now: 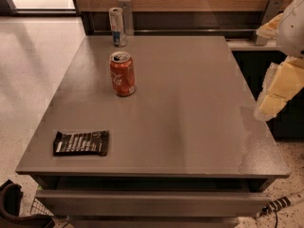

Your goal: Knock coke can over

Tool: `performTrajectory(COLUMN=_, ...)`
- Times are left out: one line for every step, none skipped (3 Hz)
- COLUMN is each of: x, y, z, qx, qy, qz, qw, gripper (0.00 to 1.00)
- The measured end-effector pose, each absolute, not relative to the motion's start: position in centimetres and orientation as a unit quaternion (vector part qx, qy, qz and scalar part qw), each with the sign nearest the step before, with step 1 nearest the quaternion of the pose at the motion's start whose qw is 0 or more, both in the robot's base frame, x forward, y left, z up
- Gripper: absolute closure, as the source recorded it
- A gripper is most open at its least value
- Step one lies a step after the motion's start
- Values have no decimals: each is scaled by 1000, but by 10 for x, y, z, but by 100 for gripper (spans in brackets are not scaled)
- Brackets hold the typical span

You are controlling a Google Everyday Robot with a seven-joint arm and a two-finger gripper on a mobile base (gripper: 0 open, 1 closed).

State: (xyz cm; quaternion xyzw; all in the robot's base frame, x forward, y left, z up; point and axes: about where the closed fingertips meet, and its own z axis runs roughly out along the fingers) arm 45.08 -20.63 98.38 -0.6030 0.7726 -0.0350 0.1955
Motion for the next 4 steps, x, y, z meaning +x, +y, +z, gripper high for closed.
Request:
performTrajectory(x=479, y=-182, z=971, qx=-602, qy=757, qz=5, qw=254, gripper=0)
performTrajectory(x=528, y=-125, z=952, qx=-589, qy=712, qz=96, qw=368, gripper=0)
performTrajectory(x=561, y=-75, z=955, qx=-564, qy=666, qz=170, qw=457, gripper=0)
performTrajectory(x=579, y=-39, z=954, qx=-546, qy=644, qz=219, qw=489, gripper=0)
